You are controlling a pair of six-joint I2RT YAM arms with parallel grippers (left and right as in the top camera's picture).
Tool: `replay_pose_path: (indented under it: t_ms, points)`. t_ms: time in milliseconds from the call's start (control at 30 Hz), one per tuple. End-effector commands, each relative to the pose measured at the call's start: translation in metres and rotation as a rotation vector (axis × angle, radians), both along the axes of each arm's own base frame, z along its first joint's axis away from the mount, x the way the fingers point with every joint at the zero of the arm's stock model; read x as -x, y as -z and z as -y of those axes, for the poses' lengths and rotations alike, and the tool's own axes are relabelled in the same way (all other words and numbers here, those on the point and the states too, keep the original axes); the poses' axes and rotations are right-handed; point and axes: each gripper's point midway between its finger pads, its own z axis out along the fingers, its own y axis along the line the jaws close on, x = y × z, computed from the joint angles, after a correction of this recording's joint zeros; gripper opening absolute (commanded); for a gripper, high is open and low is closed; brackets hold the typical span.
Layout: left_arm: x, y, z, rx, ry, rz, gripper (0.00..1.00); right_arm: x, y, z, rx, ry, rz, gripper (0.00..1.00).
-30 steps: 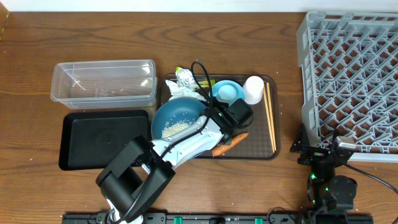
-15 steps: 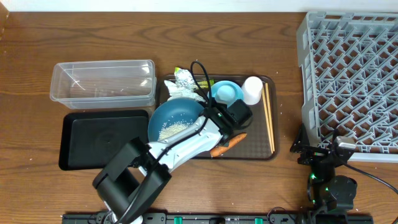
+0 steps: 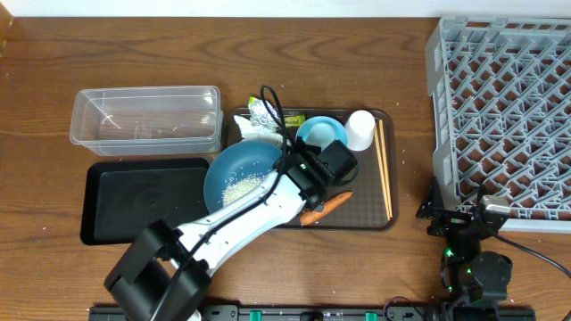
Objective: Sort waste into correct bins and load items into the dishwasher rack
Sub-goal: 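Lift the blue bowl and carry it left over the black tray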
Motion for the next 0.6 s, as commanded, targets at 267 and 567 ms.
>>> replay_pose_path:
  t_ms: [267,567]
  points:
    - [-0.009,-0.059,-0.012,0.09,-0.025,0.122,0.06,0.0,0.001,-0.003,0.013,-0.014,-0.002,0.99]
    - [-0.015,-0.121,-0.059,0.203,-0.148,0.242,0.07,0.0,0.001,-0.003,0.013,-0.014,-0.002,0.99]
